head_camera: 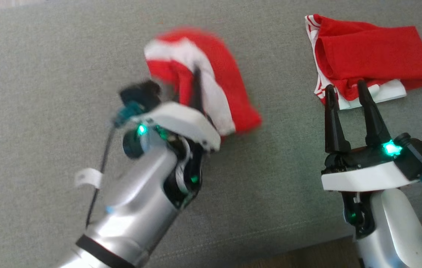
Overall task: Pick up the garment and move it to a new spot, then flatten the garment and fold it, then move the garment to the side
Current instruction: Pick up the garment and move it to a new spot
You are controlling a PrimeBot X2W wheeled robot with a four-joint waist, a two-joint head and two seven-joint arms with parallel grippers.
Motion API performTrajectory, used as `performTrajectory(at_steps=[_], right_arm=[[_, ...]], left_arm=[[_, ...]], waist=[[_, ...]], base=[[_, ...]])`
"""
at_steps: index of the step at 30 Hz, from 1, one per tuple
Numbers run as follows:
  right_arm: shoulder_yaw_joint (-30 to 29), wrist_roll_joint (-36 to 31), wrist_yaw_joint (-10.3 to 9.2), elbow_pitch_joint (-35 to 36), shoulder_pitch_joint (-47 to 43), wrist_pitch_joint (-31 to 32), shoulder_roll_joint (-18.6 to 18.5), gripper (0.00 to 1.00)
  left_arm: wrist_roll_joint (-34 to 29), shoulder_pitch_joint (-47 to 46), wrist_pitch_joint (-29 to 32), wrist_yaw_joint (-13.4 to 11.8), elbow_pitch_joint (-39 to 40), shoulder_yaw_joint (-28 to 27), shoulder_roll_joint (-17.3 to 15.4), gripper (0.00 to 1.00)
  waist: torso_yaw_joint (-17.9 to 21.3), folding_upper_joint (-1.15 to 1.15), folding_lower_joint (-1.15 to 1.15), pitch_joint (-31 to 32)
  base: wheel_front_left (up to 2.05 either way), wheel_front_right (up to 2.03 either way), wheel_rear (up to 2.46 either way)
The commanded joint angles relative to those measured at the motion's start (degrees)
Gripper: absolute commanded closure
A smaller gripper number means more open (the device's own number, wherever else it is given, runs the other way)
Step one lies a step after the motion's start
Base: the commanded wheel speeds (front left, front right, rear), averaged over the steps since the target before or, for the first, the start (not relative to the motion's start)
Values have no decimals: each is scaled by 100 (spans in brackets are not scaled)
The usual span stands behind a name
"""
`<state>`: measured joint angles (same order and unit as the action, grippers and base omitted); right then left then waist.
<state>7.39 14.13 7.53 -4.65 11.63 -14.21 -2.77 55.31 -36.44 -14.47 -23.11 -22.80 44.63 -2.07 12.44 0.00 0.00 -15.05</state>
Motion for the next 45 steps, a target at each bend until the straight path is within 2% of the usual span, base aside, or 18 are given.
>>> performTrajectory(at_steps=[1,7,14,17,21,27,30,34,38,45], right_arm=[[153,37,-4,145,175,-57,-10,0],[178,33,-4,108,163,-69,-10,0],[190,-4,-4,59,60,-75,-10,0],[188,-29,-4,15,-13,-76,-10,0],[140,-48,-4,-47,-104,-76,-10,0],[-2,-79,-4,-134,-331,-77,-10,0],[-37,-92,-4,-176,-460,-76,-10,0],[-70,-80,-4,-228,-638,-76,-10,0],[-66,-41,-4,-273,-791,-76,-10,0],[14,26,-4,-323,-904,-77,-10,0]], left_arm=[[37,-226,-52,67,118,-84,-81,0],[-211,-424,-52,260,-83,-7,-81,0],[-1187,-502,-52,387,96,-770,-81,0],[-1739,-413,-52,532,201,-1159,-110,0],[-2364,-84,-52,822,390,-1512,-411,0],[-2903,854,-52,1224,757,-1795,-922,0],[-3106,1424,-52,1317,1017,-1906,-1023,0],[-3343,2126,-52,1340,1389,-2118,-942,0],[-3561,2668,-52,1361,1719,-2412,-708,0],[-3949,3170,-52,1567,2021,-2855,-400,0]], waist=[[-23,0,0,-26],[-166,0,0,-17],[-514,0,0,198],[-676,0,0,356],[-892,0,0,562],[-1199,0,0,856],[-1294,0,0,990],[-1363,0,0,1147],[-1375,0,0,1297],[-1332,0,0,1437]], base=[[0,0,0],[0,0,0],[0,0,0],[0,0,0],[0,0,0],[0,0,0],[0,0,0],[0,0,0],[0,0,0],[0,0,0]])
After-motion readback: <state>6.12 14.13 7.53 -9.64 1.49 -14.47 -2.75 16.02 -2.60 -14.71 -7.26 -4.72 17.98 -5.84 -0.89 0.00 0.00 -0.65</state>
